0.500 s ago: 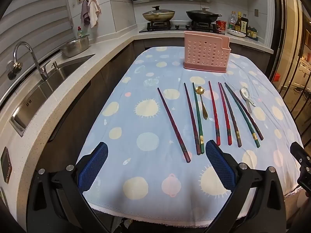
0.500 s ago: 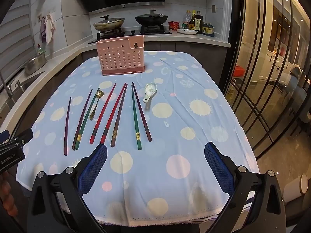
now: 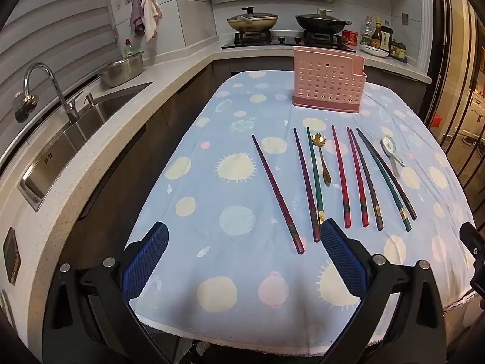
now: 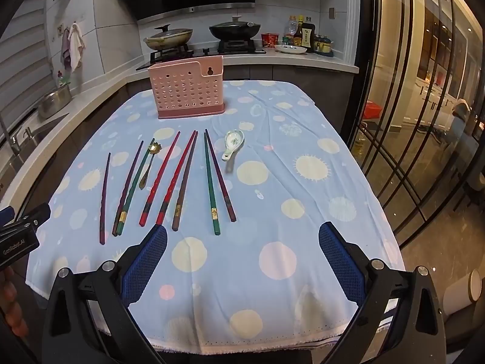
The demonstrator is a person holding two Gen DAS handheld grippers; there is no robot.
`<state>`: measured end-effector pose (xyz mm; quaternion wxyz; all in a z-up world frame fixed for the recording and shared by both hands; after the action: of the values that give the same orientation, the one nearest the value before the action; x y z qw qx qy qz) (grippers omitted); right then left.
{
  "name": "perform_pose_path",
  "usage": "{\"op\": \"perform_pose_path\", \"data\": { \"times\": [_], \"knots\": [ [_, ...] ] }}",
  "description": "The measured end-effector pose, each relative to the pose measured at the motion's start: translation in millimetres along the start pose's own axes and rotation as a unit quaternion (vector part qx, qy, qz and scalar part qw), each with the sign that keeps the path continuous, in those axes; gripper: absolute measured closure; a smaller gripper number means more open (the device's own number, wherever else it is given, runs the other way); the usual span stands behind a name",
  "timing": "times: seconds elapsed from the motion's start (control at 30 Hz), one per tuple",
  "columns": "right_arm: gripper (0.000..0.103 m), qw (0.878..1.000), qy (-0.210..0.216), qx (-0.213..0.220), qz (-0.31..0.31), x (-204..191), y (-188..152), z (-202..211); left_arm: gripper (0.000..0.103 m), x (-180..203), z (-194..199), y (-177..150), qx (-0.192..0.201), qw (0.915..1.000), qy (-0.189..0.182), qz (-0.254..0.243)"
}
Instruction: Organize utensils
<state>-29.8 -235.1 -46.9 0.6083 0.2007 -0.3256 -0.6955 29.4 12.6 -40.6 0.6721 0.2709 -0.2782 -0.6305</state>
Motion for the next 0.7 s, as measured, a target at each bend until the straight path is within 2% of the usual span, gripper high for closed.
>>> {"op": "perform_pose_path", "data": {
  "times": [0.1, 0.7],
  "knots": [
    [0.007, 1.0, 0.001, 0.0, -0.001, 0.2, -0.1, -0.2, 0.007, 5.2, -3.9, 8.3, -0.004, 1.0, 0.006, 0.001],
    [0.007, 1.0, 0.003, 0.001, -0.002, 0.8, -0.2, 0.1, 0.007, 3.3, -5.5, 7.6, -0.006, 0.9999, 0.012, 0.0]
  ]
}}
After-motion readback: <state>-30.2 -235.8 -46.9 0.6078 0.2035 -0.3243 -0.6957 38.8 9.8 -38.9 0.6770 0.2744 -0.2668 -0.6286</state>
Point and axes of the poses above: each gripper's, at about its wrist camera, not at the fingertips, and z roughly against the way its jaws point, x to its right, y to its top, the point moved 5 cm from there along -z, roughly the way its jaws point, and after that the axes turned 11 degrees about z, right-handed, at the moved point
